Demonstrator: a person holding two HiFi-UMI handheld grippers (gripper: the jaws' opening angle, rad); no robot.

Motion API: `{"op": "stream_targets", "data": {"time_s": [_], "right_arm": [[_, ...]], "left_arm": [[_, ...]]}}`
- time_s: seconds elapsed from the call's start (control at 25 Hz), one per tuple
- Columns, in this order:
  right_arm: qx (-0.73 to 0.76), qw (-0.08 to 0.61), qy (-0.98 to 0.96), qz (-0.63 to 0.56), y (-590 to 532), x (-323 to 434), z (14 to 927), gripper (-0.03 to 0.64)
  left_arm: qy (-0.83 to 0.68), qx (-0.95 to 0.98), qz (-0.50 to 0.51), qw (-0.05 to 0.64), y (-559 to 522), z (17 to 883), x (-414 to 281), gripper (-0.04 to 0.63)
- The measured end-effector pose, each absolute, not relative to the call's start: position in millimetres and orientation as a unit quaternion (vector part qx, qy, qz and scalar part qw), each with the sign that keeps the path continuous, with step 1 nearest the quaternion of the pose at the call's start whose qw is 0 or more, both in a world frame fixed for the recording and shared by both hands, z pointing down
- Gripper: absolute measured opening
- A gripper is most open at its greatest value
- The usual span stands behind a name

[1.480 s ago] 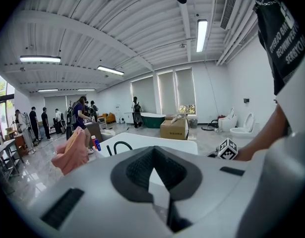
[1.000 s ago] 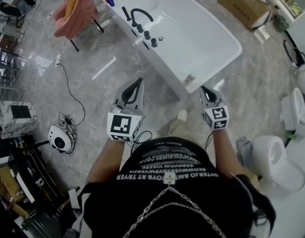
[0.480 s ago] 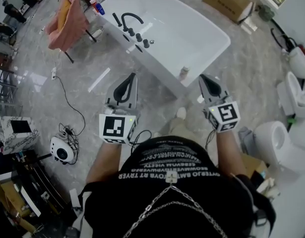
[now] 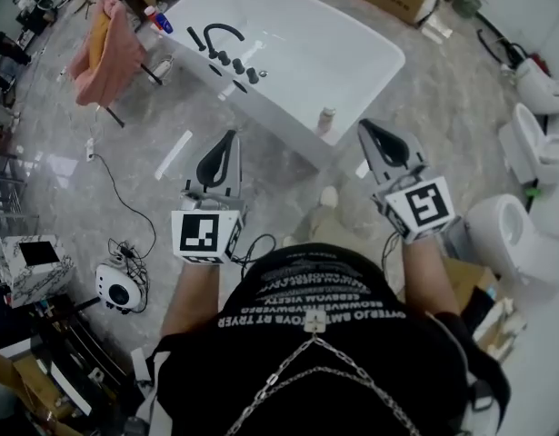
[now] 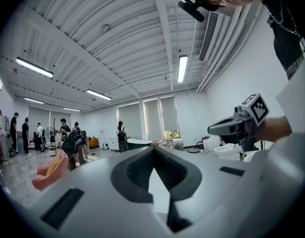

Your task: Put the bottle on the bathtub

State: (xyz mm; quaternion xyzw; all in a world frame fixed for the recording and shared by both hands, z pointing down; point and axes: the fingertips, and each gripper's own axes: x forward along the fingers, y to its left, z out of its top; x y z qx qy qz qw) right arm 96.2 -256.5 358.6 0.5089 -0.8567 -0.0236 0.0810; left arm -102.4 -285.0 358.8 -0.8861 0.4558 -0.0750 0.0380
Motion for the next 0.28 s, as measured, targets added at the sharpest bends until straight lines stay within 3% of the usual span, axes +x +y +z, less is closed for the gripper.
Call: {"op": "stream_targets", "data": {"time_s": [0.28], "right_arm": [[0.51, 0.108, -0.853, -0.016, -268.5, 109.4, 382.8, 0.003]], "left_arm": [[0.449, -0.889, -0.081, 0.031, -288.8, 378.1, -87.9, 0.002]]}}
